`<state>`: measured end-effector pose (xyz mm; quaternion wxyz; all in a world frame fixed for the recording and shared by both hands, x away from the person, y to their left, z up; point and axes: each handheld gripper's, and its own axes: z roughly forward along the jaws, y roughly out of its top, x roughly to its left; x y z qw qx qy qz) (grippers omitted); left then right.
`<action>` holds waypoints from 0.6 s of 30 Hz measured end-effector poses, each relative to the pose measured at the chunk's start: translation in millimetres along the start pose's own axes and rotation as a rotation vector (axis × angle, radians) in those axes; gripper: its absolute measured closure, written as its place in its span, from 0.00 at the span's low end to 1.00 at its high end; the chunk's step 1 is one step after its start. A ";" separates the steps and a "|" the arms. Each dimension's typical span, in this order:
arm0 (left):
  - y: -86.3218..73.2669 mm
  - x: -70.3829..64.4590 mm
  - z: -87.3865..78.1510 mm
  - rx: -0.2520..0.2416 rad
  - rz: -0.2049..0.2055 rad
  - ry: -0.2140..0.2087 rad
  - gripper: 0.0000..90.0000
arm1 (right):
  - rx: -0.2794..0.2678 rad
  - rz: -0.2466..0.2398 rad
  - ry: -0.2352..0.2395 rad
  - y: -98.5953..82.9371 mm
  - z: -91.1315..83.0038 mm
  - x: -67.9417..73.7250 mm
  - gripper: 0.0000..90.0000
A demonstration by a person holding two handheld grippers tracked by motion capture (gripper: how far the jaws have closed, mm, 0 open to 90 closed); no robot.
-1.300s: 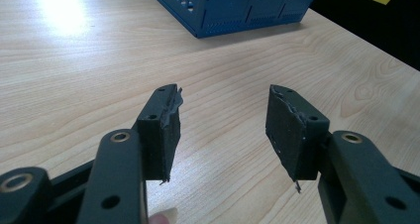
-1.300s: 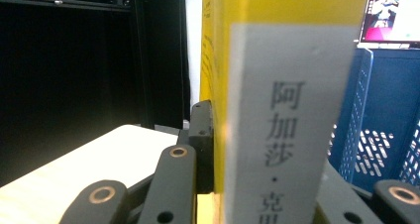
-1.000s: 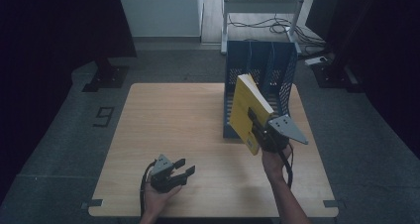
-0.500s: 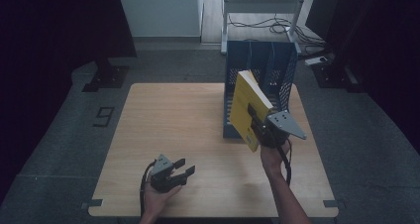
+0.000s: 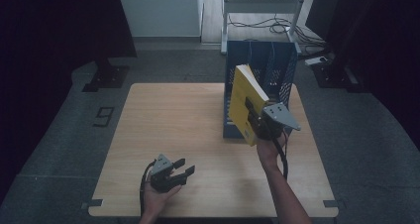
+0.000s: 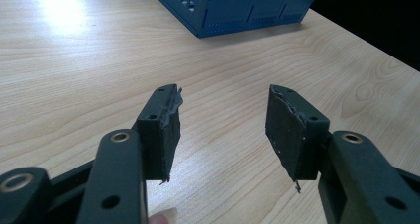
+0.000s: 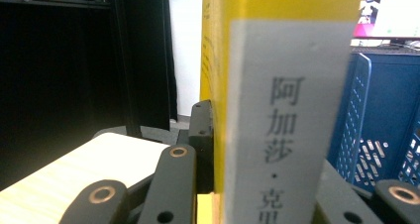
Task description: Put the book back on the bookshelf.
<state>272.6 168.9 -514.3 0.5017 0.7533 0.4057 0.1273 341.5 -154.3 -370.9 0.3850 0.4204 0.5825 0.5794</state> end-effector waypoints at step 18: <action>0.6 0.2 -1.1 -0.004 -0.004 -0.001 0.53 | 0.031 0.006 -0.027 -6.2 24.5 -0.2 0.83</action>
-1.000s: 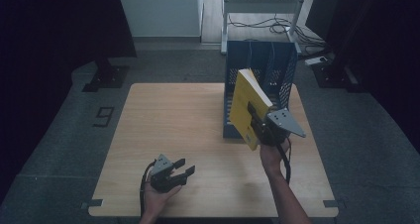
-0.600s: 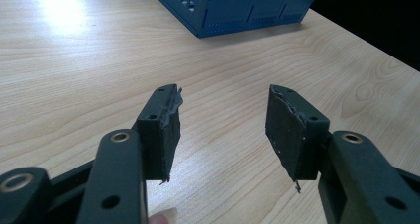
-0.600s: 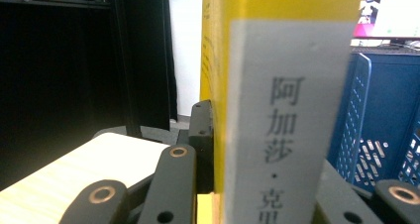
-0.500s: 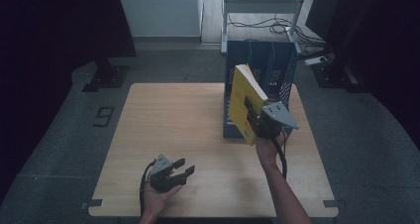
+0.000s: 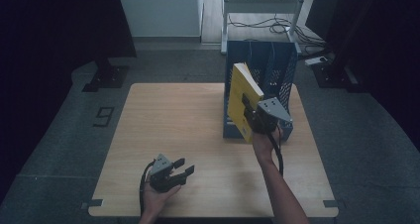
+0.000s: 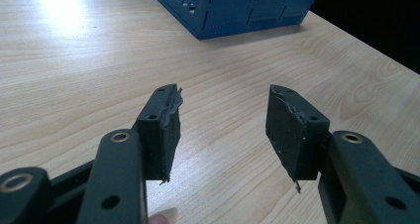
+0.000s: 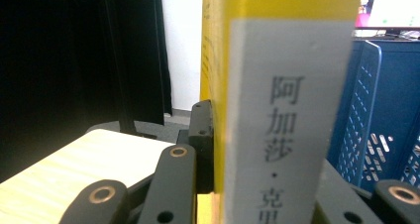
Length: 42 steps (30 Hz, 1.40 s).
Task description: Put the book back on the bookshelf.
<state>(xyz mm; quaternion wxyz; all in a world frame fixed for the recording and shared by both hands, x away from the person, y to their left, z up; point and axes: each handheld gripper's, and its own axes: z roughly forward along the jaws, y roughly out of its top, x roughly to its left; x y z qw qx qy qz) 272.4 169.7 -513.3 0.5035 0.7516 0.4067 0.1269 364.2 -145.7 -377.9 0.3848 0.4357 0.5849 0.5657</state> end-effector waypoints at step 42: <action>-1.3 -1.5 1.9 0.008 -0.001 -0.005 0.52 | 0.016 -0.005 -0.071 5.1 29.8 -5.9 0.83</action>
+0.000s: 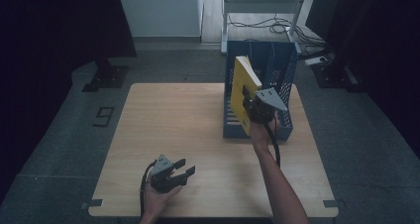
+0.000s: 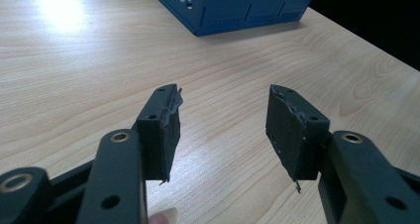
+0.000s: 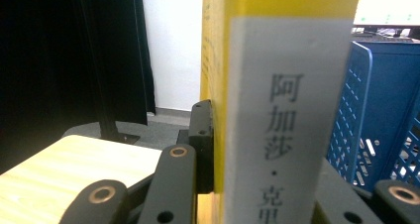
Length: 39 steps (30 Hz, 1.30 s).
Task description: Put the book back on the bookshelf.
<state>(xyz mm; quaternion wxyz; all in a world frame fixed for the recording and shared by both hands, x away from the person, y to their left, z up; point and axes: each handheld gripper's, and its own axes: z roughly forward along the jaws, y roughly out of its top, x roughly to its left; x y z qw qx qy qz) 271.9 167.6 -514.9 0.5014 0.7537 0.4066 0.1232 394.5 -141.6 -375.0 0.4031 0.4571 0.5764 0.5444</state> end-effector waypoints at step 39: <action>0.0 1.6 -1.5 -0.002 -0.005 -0.003 0.52 | 0.027 0.005 -0.052 -2.0 35.0 6.0 0.83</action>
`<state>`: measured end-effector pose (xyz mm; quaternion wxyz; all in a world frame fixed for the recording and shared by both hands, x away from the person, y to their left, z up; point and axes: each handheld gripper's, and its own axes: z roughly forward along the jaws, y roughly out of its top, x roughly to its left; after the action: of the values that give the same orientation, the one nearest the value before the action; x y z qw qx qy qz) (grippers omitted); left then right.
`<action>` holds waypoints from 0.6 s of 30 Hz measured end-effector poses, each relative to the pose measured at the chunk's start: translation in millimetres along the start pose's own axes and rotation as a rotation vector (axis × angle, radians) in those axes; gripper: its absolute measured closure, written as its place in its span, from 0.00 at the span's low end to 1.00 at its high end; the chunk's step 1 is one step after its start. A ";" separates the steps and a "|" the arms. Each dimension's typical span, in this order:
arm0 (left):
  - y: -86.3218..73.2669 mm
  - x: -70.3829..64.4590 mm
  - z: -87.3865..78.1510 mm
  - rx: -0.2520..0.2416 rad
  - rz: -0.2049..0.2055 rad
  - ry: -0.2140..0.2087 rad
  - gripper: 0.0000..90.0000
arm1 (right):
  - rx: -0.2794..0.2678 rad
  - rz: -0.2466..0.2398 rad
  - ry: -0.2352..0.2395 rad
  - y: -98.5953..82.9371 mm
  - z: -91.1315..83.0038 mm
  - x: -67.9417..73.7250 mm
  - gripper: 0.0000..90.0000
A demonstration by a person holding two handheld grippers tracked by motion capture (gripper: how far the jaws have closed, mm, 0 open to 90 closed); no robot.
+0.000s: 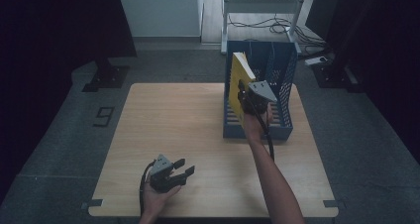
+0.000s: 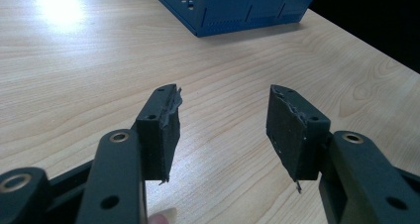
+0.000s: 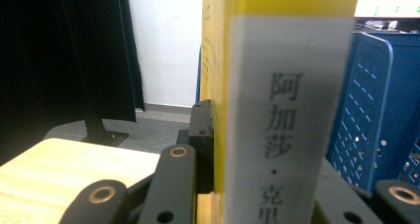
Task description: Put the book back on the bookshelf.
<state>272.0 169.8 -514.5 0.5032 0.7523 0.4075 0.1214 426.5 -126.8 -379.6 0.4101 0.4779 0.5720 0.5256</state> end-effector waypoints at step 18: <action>-0.6 0.6 0.5 0.008 0.002 -0.001 0.52 | 0.009 0.001 -0.019 -0.2 13.5 0.1 0.83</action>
<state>272.4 170.1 -515.4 0.5002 0.7548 0.4070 0.1202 439.5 -123.8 -381.3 0.4132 0.4851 0.5701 0.5186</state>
